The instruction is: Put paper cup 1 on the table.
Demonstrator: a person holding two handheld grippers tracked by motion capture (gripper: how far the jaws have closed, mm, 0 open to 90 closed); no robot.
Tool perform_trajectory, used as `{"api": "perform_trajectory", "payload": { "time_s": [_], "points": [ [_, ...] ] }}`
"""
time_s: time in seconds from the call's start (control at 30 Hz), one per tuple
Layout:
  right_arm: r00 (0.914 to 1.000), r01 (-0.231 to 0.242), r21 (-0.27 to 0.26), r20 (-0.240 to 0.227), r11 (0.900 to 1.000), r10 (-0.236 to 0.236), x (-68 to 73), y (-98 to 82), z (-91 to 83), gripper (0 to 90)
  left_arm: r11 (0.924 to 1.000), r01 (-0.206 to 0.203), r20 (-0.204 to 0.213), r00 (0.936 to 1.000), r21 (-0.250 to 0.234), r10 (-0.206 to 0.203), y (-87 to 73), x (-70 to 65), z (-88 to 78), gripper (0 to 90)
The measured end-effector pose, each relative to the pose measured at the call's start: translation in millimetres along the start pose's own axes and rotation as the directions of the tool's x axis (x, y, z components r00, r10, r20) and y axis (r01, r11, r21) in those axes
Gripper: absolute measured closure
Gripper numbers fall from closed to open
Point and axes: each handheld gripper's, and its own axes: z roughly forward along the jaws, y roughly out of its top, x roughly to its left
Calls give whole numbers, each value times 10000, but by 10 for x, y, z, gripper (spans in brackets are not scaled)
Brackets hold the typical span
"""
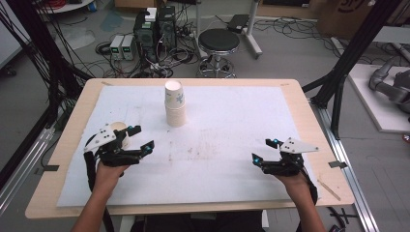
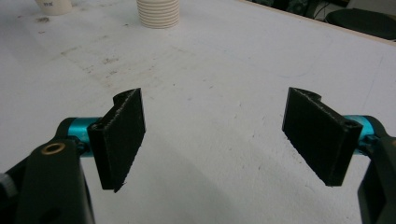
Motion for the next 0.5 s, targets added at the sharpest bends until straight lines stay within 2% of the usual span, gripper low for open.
{"api": "perform_trajectory", "payload": {
  "time_s": [0.07, 0.23, 0.33, 0.5],
  "points": [
    [10000, 42, -30, -13, 10000, -42, -3, 3, 7, 218, 9998, -131, 17, 9999, 145, 131, -18, -26, 38, 176],
    [10000, 81, -157, 12, 9998, -81, -2, 4, 2, 219, 9997, -102, 58, 9999, 203, 101, -40, -51, 66, 176],
    [10000, 66, -220, 52, 9997, -65, -5, 0, -6, 219, 9994, -209, -240, 9995, 277, 216, -48, -51, 56, 179],
    [10000, -5, -194, 25, 9998, 5, 5, 0, -6, 219, 9997, -7, -199, 9998, 241, 12, -64, -29, 52, 179]
  ]
}}
